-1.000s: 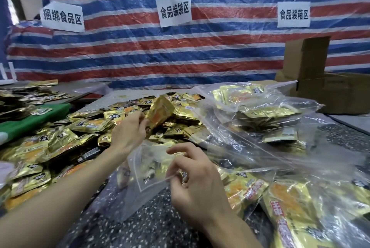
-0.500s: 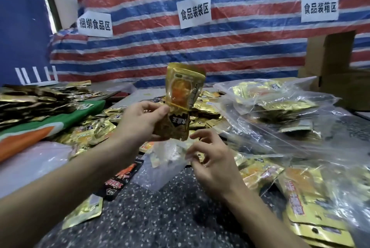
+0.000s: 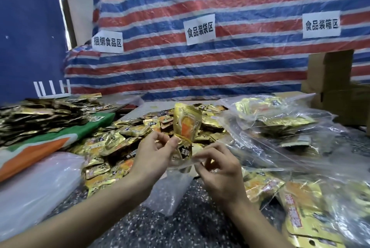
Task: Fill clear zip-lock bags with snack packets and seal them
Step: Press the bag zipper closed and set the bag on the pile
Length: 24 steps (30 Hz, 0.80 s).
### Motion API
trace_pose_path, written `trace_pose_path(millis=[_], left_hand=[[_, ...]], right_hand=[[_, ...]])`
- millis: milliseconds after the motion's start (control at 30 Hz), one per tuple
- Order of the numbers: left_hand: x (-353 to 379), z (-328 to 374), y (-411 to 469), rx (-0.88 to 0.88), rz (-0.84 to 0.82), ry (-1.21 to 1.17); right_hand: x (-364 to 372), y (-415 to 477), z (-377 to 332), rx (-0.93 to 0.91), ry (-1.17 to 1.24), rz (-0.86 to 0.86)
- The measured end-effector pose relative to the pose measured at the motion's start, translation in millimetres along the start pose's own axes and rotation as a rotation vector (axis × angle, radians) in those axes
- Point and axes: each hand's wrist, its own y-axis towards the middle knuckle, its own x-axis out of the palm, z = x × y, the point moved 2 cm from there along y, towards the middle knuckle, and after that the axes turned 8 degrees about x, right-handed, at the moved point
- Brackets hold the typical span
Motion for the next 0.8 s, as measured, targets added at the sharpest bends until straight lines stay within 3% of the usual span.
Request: trace_pose_path(millis=[300,433,567,667,800], left_hand=[[-12,12,1,0.193,-0.230,0.344],[-23,22,9,0.127,-0.311,0.266],[-31,33,15,0.202,-0.186,0.195],[-33,43,15,0.392,-0.052,0.208],[-29,52,13,0.585,-0.036,0.204]], right_hand=[[-1,1,2,0.109,0.024,-0.008],[-4,2,-2,0.029,0.051,0.071],[-6,3,-3,0.064,0.120,0.118],[-7,3,-8,0.023,0.129,0.133],[-10,4,-14,-0.007,0.104,0.151]])
